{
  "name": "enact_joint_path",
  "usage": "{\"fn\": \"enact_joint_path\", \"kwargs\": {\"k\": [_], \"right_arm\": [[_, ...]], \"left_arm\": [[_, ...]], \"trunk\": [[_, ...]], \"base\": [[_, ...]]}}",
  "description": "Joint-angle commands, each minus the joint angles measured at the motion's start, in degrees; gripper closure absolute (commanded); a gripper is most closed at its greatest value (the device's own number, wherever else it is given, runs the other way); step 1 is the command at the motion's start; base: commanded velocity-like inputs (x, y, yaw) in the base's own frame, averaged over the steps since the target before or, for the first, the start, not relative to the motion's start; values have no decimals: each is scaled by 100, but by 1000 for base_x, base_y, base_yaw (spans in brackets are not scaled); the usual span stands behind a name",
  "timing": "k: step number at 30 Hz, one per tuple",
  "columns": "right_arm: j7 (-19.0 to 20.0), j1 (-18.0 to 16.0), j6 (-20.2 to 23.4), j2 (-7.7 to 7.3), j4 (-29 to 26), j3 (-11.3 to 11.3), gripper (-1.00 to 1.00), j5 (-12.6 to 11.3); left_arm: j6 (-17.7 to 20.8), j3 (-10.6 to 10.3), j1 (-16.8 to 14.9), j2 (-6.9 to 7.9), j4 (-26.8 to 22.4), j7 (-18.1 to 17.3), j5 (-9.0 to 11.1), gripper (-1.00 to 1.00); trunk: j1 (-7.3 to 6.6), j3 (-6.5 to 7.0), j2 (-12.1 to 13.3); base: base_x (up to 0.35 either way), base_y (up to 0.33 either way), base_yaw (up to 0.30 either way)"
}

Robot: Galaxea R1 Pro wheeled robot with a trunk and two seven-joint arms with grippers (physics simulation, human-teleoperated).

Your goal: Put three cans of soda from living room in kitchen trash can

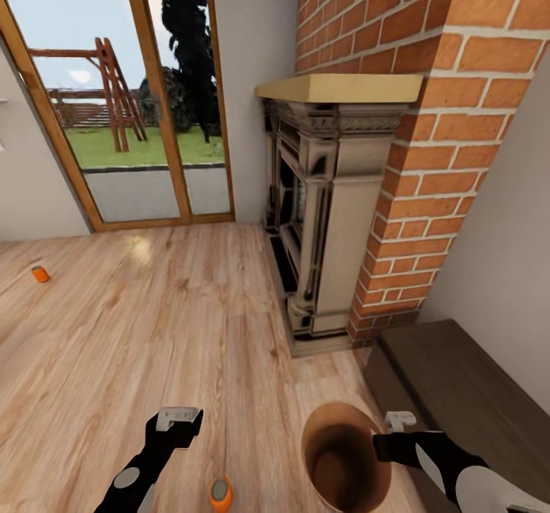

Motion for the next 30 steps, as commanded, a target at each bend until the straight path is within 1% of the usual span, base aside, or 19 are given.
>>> {"fn": "enact_joint_path", "kwargs": {"k": [1, 4, 9, 15, 18, 19, 20, 23, 24, 25, 26, 30], "right_arm": [[54, -2, 13, -1, -3, -49, 100, -59], [54, -2, 11, -3, -10, -51, 100, -59], [68, -2, 9, -15, -58, -80, 100, -76], [103, -6, 58, 0, -83, -65, 100, -96], [81, -10, 227, 59, -334, -60, 100, -100], [79, -12, 305, 66, -409, -62, 100, -102], [76, -15, 528, 75, -594, -64, 100, -108], [80, -20, 968, 84, -937, -64, 100, -114], [88, -26, 1283, 87, -1209, -62, 100, -118], [92, -30, 1436, 88, -1354, -63, 100, -120], [98, -38, 1728, 89, -1636, -61, 100, -123], [111, -64, 2197, 91, -2052, -63, 100, -131]], "left_arm": [[0, 1, 0, 1, -1, -3, 3, -100], [4, -1, -3, -5, 11, 2, 1, -100], [3, 4, -13, -21, 133, 51, -29, -100], [4, 14, -17, -31, 522, 61, -24, -100], [-8, 13, -28, -40, 925, 63, -25, -100], [-11, 13, -33, -44, 1042, 63, -21, -100], [-39, 9, -42, -51, 1278, 63, -16, -100], [-194, 6, -51, -60, 1529, 61, -11, -100], [-349, 5, -55, -61, 1628, 59, -13, -100], [-419, 4, -56, -61, 1663, 58, -13, -100], [-528, 4, -58, -61, 1714, 56, -11, -100], [-647, 7, -60, -60, 1768, 52, -8, -100]], "trunk": [[0, 0, 0], [0, 0, 0], [0, 0, 0], [0, 0, 0], [66, -53, -121], [88, -71, -161], [110, -89, -201], [176, -143, -321], [197, -161, -361], [219, -179, -401], [241, -197, -441], [329, -269, -602]], "base": [[282, 0, 0], [184, 0, 0], [45, 0, 0], [10, 0, 0], [2, 0, 0], [0, 0, 0], [0, 0, 0], [0, 0, 0], [0, 0, 0], [0, 0, 0], [0, 0, 0], [0, 0, 0]]}}
